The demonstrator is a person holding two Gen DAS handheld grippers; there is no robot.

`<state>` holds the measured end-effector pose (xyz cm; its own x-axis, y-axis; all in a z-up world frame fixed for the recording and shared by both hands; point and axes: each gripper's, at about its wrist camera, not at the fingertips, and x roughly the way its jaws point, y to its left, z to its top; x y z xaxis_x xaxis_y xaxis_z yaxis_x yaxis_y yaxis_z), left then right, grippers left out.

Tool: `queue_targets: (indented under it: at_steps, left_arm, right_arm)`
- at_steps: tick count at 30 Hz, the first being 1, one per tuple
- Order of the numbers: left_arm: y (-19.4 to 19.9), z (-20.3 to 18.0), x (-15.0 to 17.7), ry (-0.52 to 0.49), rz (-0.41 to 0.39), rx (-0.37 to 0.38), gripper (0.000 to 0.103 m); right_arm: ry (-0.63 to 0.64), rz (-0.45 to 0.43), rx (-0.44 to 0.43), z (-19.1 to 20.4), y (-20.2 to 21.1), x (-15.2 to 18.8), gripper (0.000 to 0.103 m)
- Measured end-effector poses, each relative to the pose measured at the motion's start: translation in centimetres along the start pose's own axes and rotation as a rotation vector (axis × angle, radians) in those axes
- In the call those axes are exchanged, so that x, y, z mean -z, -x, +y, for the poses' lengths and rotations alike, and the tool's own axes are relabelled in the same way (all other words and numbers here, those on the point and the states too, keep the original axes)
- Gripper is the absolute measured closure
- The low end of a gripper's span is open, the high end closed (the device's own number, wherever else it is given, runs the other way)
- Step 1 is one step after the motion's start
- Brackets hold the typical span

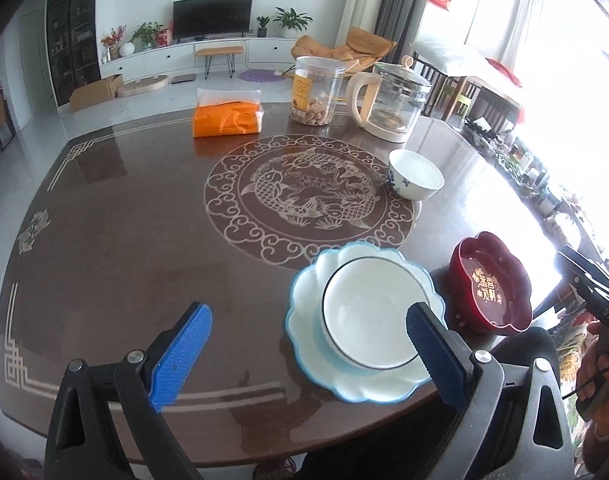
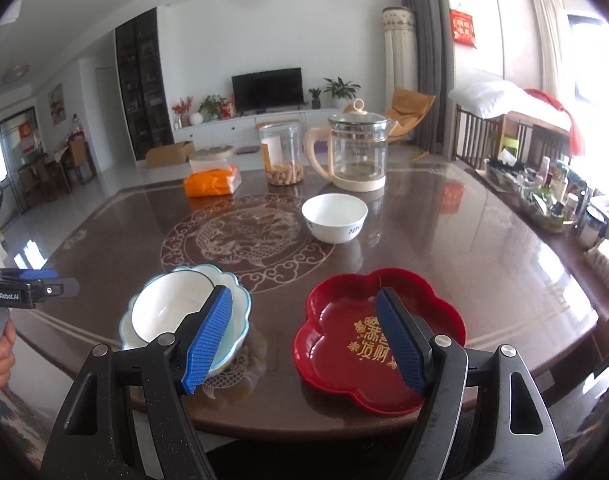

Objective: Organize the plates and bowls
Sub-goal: 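Reach the left gripper to the small blue-patterned white bowl and grasp its rim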

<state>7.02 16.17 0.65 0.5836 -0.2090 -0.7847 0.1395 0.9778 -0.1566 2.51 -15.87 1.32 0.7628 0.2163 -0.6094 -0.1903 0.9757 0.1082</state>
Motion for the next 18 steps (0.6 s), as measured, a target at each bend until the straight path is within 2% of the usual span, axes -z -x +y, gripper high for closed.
queue_targets:
  at_steps: [3,6,10,12,13,15,18]
  left_arm:
    - [-2.7,-2.6,-4.9,-0.073,0.049,0.034,0.005]
    - [-7.1,-5.1,-9.5,-0.075,0.117,0.048,0.006]
    - [-14.2,-7.6,-14.4,-0.031,0.217,0.062,0.006]
    - [-17.5,-8.6,-16.2,-0.033,0.233,0.030,0.008]
    - [-19.2,-9.1,-16.9,-0.043,0.234,0.005,0.010]
    - [-22.1,-9.5,-18.0,-0.035,0.247,-0.031,0.022]
    - [-25.7,-9.6,-18.7,0.006,0.290,-0.029,0.033]
  right_arm:
    - [-0.115,0.135,-0.049,-4.0,-3.4,-3.8,0.025]
    - [-0.275,0.264,-0.100,-7.6,-8.1,-6.8,0.025]
    - [-0.449,0.354,-0.170,-10.5,-13.8,-9.2,0.025]
    - [-0.532,0.383,-0.198,-11.3,-16.4,-9.5,0.025]
    - [-0.575,0.395,-0.205,-11.7,-17.6,-9.5,0.025]
    - [-0.631,0.419,-0.188,-12.4,-19.7,-9.3,0.025]
    - [-0.669,0.454,-0.161,-12.9,-22.3,-9.0,0.026]
